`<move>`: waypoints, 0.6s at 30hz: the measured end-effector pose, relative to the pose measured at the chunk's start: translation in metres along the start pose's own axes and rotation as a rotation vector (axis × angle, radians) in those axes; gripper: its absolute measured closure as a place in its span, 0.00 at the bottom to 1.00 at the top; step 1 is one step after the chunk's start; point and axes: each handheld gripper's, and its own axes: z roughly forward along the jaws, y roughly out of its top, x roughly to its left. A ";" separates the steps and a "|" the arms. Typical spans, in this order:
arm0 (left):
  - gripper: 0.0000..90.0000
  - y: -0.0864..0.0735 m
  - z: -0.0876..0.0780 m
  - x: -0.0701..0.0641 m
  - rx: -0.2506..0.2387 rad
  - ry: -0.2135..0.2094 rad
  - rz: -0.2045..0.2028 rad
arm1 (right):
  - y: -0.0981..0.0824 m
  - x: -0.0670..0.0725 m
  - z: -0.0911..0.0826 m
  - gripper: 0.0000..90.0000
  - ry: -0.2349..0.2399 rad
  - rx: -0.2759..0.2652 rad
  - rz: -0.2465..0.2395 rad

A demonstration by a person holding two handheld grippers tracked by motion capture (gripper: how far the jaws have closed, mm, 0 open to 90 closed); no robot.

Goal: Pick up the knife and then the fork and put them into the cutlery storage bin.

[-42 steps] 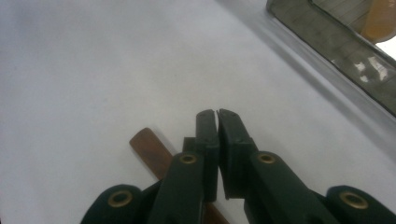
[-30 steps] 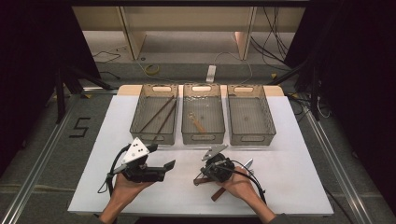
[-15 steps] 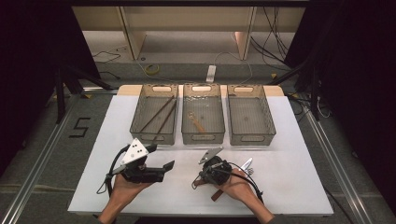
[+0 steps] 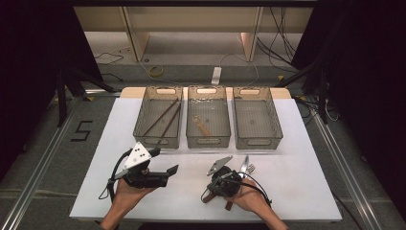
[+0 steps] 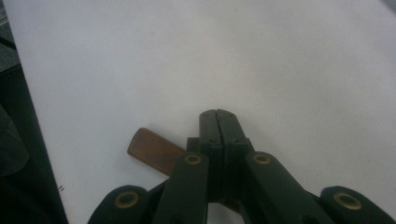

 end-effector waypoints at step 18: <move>0.17 0.000 0.000 0.000 0.004 0.003 -0.001 | -0.027 0.001 -0.021 1.00 0.020 0.072 -0.027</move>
